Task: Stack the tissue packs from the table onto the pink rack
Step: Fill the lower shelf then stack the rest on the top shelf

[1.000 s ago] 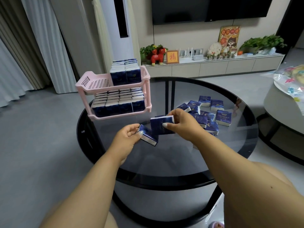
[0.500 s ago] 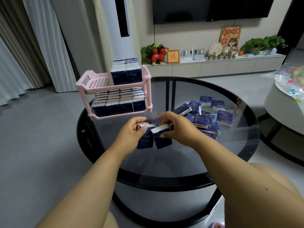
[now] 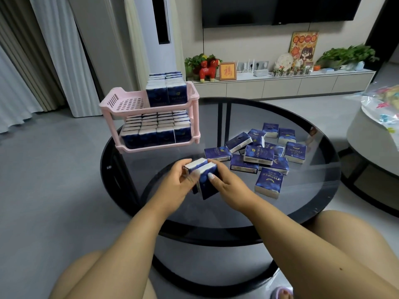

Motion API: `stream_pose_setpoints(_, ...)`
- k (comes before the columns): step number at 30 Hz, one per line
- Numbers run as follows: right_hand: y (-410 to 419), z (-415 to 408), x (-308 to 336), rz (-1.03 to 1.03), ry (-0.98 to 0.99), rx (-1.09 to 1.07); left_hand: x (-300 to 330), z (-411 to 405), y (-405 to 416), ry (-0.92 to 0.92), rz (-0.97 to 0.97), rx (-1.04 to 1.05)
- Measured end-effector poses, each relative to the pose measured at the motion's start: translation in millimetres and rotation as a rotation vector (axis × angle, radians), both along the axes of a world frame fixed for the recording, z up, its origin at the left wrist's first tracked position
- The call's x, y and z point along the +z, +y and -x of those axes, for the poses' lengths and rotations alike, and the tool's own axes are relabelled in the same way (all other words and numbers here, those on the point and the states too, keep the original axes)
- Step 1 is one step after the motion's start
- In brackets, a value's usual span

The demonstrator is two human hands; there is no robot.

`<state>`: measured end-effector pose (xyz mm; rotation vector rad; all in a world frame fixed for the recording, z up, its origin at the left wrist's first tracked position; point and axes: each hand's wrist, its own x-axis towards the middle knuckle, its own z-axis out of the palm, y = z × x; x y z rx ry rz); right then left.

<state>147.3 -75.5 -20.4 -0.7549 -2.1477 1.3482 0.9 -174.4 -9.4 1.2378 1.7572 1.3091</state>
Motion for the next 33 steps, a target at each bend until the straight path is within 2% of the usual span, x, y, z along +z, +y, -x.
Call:
stream_pose_setpoints(2, -4.2, -0.3, 0.6, 0.014, 0.037, 0.033, -5.3, -1.6, 3.1, -0.012, -0.014, 0.010)
stream_pose_setpoints(4, -4.5, -3.3, 4.8, 0.018, 0.058, 0.025, -8.5, -2.4, 7.5, 0.069, -0.022, 0.061)
stream_pose_setpoints(5, 0.1, -5.4, 7.7, -0.063, 0.027, -0.035, -7.5, -3.0, 8.5, 0.084, -0.034, 0.090)
stream_pose_setpoints(8, 27.7, -12.1, 20.3, -0.514, -0.200, -0.377, -3.4, -0.1, 9.7, 0.050, -0.031, 0.114)
stream_pose_setpoints(9, 39.8, -15.2, 24.4, -0.591, -0.278, -0.473, -2.9, 2.0, 9.7, 0.045, -0.021, 0.110)
stream_pose_setpoints(11, 63.2, -22.1, 31.0, -0.610, -0.480, -0.587, -0.9, 4.0, 8.9, 0.029, -0.007, 0.101)
stream_pose_setpoints(14, 84.0, -28.0, 34.9, -0.634, -0.756, -0.562, -0.1, 2.6, 8.0, 0.000, 0.005, 0.082)
stream_pose_setpoints(18, 93.4, -24.5, 39.5, -0.669, -0.857, -0.415, -3.5, -1.6, 10.5, -0.016, -0.002, 0.073)
stream_pose_setpoints(20, 93.3, -23.5, 44.7, -0.671, -0.834, -0.365, -3.8, -1.5, 11.2, -0.055, -0.011, 0.088)
stream_pose_setpoints(24, 73.8, -22.9, 54.3, -0.641, -0.613, -0.332, -2.2, 5.7, 8.2, -0.116, -0.022, 0.132)
stream_pose_setpoints(29, 61.2, -16.1, 49.1, -0.586, -0.676, -0.229, -3.8, 13.0, 5.1, -0.146, -0.024, 0.148)
stream_pose_setpoints(31, 55.3, -14.1, 56.9, -0.519, -0.552, -0.248, -3.6, 14.3, 4.7, -0.160, -0.032, 0.144)
stream_pose_setpoints(33, 44.7, -11.6, 61.2, -0.301, -0.351, -0.256, -4.0, 16.0, 4.4, -0.184, -0.039, 0.138)
